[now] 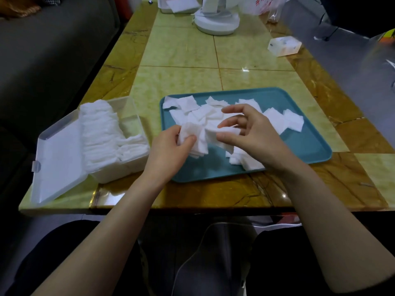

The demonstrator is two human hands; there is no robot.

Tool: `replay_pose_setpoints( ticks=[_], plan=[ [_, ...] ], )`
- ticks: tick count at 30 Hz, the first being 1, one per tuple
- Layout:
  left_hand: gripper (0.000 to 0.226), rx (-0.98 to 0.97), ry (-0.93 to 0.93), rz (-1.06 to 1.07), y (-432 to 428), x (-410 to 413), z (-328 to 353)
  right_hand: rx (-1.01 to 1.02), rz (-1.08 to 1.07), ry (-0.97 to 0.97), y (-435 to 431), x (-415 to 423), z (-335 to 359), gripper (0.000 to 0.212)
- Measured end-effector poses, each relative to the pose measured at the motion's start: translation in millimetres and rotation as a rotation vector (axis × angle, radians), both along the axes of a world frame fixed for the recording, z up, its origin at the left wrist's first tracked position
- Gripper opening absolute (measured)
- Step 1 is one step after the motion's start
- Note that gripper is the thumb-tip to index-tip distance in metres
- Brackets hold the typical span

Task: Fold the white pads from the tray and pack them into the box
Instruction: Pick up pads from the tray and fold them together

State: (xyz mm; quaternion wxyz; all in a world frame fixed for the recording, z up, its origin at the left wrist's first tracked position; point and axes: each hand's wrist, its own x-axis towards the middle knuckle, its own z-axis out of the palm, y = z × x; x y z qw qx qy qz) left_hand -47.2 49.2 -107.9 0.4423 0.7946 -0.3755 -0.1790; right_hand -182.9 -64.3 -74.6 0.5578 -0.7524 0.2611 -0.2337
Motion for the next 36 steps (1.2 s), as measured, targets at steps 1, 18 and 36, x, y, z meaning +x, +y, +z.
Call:
replay_pose_setpoints(
  ticks=[1,18,36],
  plan=[
    [0.021,-0.004,-0.001,0.002,0,0,-1,0.067,0.061,-0.046,2,0,3,0.045],
    [0.047,-0.116,0.355,-0.157,2,-13,6,-0.044,-0.091,0.023,7,14,-22,0.026],
    [0.036,-0.174,-0.547,-0.12,50,33,18,-0.76,0.145,0.034,49,54,-14,0.042]
  ],
)
